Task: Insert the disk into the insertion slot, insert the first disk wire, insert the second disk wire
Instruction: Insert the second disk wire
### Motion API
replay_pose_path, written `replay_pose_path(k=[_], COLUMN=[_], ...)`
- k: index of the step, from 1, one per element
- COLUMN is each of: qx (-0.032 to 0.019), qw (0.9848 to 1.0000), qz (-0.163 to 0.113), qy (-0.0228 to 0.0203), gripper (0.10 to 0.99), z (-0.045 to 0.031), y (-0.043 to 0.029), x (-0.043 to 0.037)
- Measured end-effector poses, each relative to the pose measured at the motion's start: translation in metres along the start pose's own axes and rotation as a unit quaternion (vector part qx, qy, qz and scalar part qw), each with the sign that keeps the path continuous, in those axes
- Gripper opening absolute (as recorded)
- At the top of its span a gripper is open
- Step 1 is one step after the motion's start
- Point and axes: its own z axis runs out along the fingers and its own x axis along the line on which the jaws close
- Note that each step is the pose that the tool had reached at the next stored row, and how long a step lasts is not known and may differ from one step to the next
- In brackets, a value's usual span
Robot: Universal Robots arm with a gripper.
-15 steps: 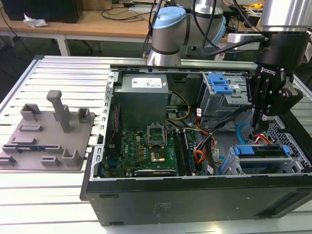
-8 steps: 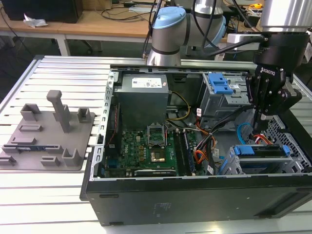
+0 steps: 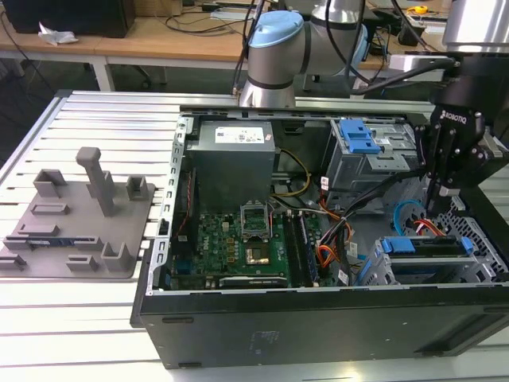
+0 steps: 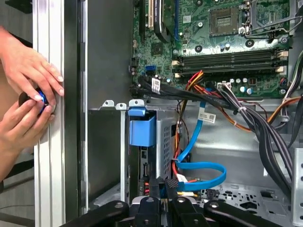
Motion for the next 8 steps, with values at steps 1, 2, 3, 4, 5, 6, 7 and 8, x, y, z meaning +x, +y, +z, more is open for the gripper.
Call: replay_pose_path(k=[1, 2, 3, 4, 5, 6, 7, 8], qx=[-0.0002, -0.0001, 0.0000, 0.0000, 0.0001, 0.0002, 0.0002, 0.0003], qw=[1.0000, 1.0000, 0.9999, 0.9997, 0.9995, 0.9991, 0.9989, 0.9985], qz=[0.000, 0.001, 0.001, 0.001, 0.001, 0.001, 0.001, 0.001], qy=[-0.0057, -0.0099, -0.0170, -0.0237, -0.0320, -0.0422, -0.0478, -0.0544], gripper=[0.161, 0.161, 0.161, 0.161, 0.161, 0.161, 0.161, 0.161], z=[0.0009, 0.0012, 0.0018, 0.0022, 0.0026, 0.0033, 0.0040, 0.0049], y=[0.0000, 0.0001, 0.0001, 0.0001, 0.0001, 0.0001, 0.0001, 0.0002], x=[0.0020, 0.0028, 0.0042, 0.0052, 0.0062, 0.0079, 0.0095, 0.0120])
